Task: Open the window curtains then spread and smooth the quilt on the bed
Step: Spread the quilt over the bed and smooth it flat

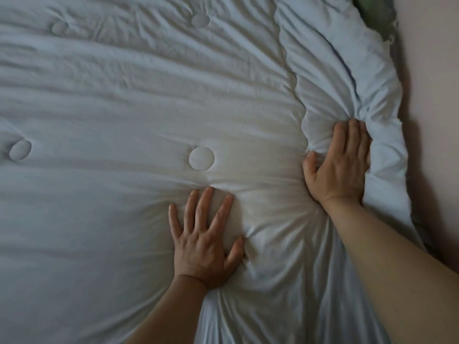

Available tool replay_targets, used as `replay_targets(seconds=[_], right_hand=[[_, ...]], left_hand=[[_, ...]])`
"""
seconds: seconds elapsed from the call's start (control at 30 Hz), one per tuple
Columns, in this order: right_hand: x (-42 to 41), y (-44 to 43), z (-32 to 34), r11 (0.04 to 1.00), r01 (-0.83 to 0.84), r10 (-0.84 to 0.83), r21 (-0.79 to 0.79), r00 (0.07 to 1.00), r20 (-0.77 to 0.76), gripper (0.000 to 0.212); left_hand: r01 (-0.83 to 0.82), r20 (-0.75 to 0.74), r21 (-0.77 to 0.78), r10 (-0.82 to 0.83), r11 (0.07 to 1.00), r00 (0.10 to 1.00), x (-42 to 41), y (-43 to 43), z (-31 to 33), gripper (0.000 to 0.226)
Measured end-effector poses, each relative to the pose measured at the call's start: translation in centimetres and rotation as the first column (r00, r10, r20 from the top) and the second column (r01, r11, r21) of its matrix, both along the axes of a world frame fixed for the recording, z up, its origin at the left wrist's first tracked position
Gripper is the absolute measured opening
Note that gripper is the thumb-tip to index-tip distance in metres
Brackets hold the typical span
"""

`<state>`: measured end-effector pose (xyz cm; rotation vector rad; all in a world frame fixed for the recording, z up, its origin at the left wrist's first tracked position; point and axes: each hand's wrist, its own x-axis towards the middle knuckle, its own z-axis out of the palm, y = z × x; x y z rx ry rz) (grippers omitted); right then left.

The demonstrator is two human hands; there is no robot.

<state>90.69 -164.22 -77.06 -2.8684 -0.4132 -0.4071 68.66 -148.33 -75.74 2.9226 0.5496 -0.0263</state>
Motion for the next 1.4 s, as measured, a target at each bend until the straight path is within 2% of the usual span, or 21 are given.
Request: replay_targets(seconds=[0.07, 0.13, 0.23, 0.37, 0.63, 0.87, 1.13, 1.23, 1.33, 1.4], right_hand=[[0.0, 0.0, 0.1, 1.0, -0.001, 0.001, 0.005, 1.0, -0.003, 0.071], [0.3, -0.1, 0.0, 1.0, 0.005, -0.005, 0.022, 1.0, -0.009, 0.071], [0.7, -0.1, -0.2, 1.0, 0.001, 0.001, 0.03, 0.999, -0.048, 0.071], [1.2, -0.1, -0.3, 0.999, 0.027, -0.024, 0.035, 0.994, -0.105, 0.073], [1.1, 0.1, 0.4, 0.999, 0.031, -0.033, -0.013, 0.991, -0.127, 0.075], [1.2, 0.5, 0.8, 0.998, 0.043, -0.048, -0.034, 0.982, -0.181, 0.079], [1.2, 0.3, 1.3, 0.996, 0.017, -0.039, -0.092, 0.969, -0.245, 0.08], [1.6, 0.8, 2.3, 0.998, 0.031, -0.043, -0.045, 0.958, -0.284, 0.077], [5.0, 3.0, 3.7, 0.996, 0.016, -0.001, 0.092, 0.988, -0.154, 0.057], [9.1, 5.3, 4.5, 0.993, -0.002, 0.005, 0.114, 1.0, -0.03, 0.047]], left_hand=[[0.061, 0.083, 0.018, -0.063, 0.998, 0.995, 2.7, 2.3, 0.4, 0.076], [0.029, 0.119, 0.06, -0.036, 0.998, 0.992, 7.5, 5.2, 1.0, 0.076], [-0.073, 0.013, 0.045, 0.072, 0.996, 0.997, 15.3, 8.2, 1.7, 0.074], [-0.056, -0.121, 0.01, 0.057, 0.998, 0.991, 21.0, 9.0, 0.1, 0.07], [-0.063, 0.003, 0.037, 0.063, 0.997, 0.998, 21.4, 9.1, -1.4, 0.076], [-0.088, -0.004, 0.0, 0.088, 0.996, 0.996, 21.9, 9.4, -1.2, 0.079], [-0.099, -0.012, 0.002, 0.099, 0.995, 0.995, 26.6, 10.6, -1.3, 0.079], [-0.099, -0.018, -0.012, 0.098, 0.995, 0.995, 26.5, 10.5, -1.1, 0.08], [-0.104, -0.032, -0.019, 0.104, 0.994, 0.994, 26.7, 10.7, -1.1, 0.08], [-0.104, -0.036, -0.02, 0.103, 0.994, 0.994, 26.6, 10.7, -1.1, 0.08]])
